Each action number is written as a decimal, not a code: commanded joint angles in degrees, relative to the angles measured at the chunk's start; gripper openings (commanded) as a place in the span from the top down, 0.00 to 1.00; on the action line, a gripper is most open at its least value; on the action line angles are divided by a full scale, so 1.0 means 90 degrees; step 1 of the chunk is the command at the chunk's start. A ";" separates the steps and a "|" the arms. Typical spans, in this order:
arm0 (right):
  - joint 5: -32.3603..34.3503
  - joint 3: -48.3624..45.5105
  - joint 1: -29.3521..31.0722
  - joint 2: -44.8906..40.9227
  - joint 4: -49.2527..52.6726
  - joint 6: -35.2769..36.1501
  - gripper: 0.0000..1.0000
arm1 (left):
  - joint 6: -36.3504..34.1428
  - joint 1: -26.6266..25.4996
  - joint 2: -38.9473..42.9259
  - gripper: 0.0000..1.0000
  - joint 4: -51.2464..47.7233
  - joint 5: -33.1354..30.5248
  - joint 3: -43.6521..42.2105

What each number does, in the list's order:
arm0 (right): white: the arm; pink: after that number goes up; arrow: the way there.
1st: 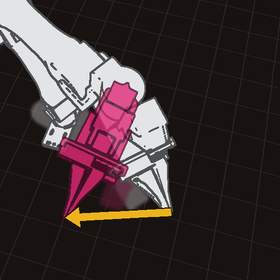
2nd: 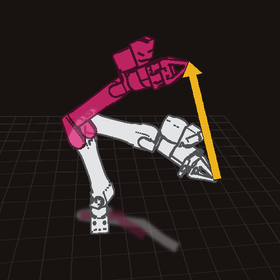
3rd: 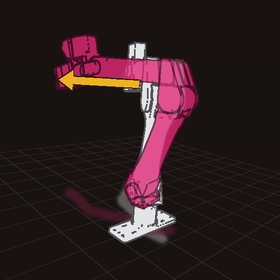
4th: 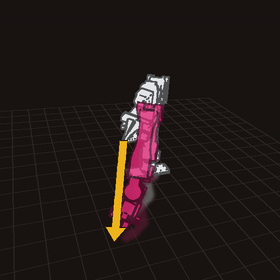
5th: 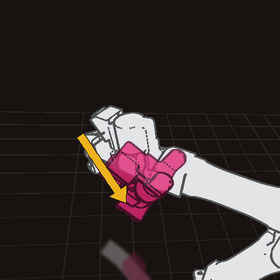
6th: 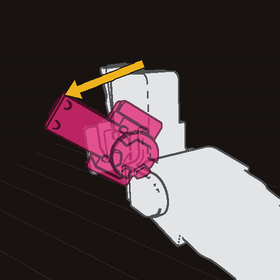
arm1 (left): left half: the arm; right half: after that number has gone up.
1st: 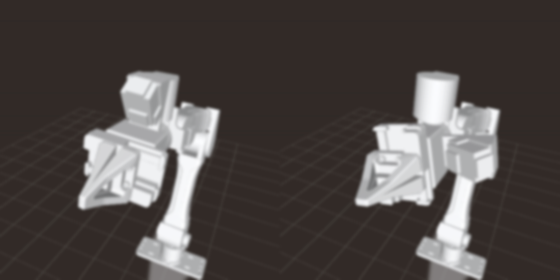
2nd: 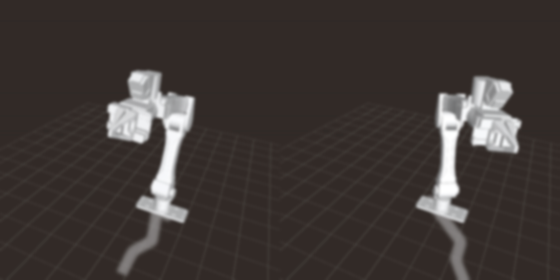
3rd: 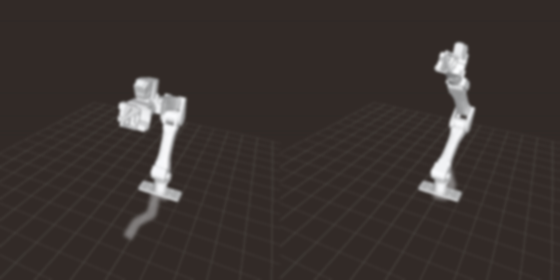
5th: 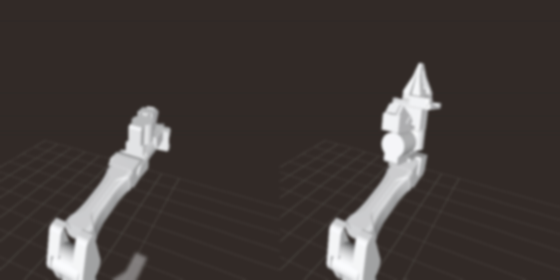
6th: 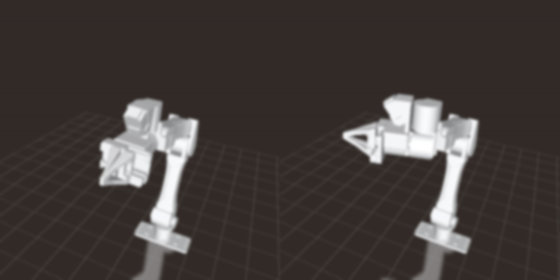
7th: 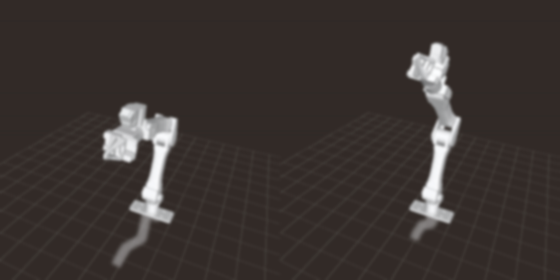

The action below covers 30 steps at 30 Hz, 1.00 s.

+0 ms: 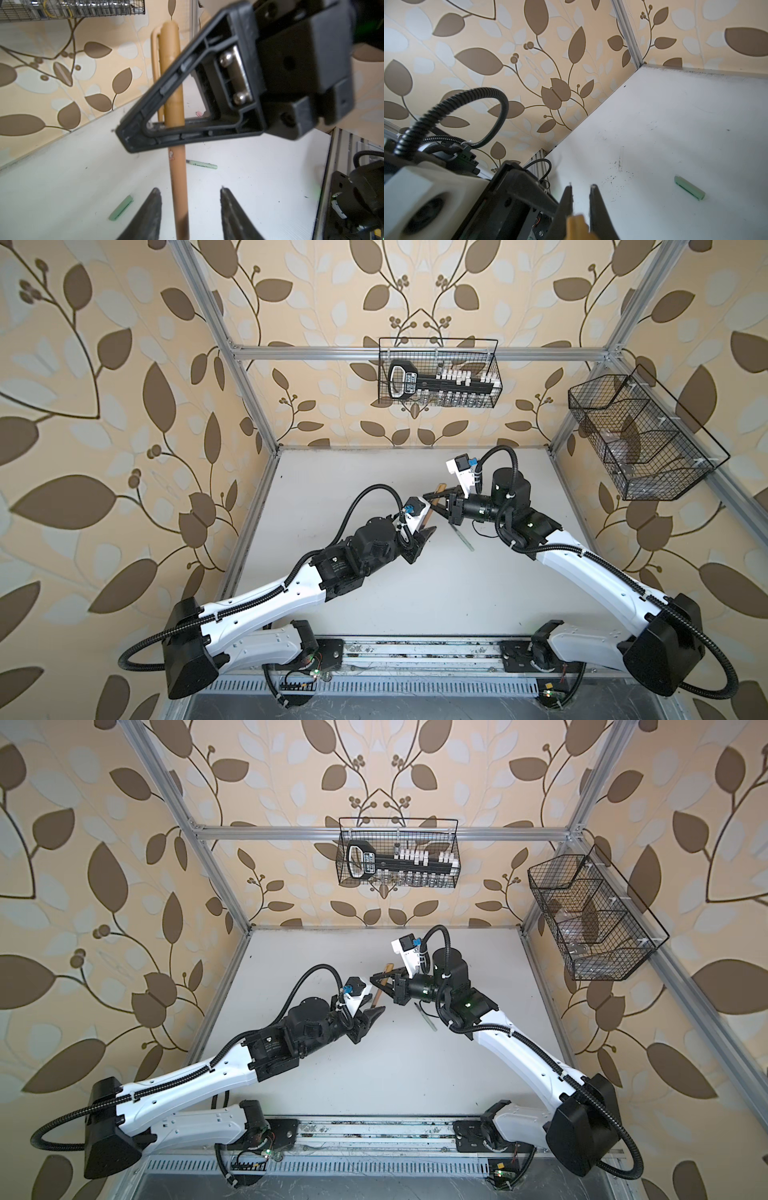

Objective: Insert the pens into the pen caps

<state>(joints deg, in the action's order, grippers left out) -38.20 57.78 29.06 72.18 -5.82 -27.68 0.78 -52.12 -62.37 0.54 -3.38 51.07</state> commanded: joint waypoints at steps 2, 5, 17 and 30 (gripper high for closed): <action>-0.0658 0.0089 -0.0171 0.0087 0.0065 -0.0123 1.00 | 0.0500 0.0908 -0.0024 0.43 -0.0475 0.2038 0.0483; -0.0824 0.0077 -0.0187 0.0122 0.0166 -0.0076 1.00 | 0.0558 0.1241 -0.0104 0.44 -0.0674 0.2873 0.0595; -0.0926 0.0025 -0.0299 0.0046 0.0081 -0.0059 1.00 | 0.0727 0.1719 -0.0404 0.51 -0.0909 0.4660 0.0752; -0.0810 -0.0019 -0.0285 0.0097 -0.0264 -0.0225 1.00 | 0.0788 0.1726 -0.0736 0.61 -0.0850 0.4846 0.0820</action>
<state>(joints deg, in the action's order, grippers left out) -45.43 57.78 26.50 72.95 -6.00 -29.02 7.92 -37.01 -68.99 -8.38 38.57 55.75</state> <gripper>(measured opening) 0.126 0.399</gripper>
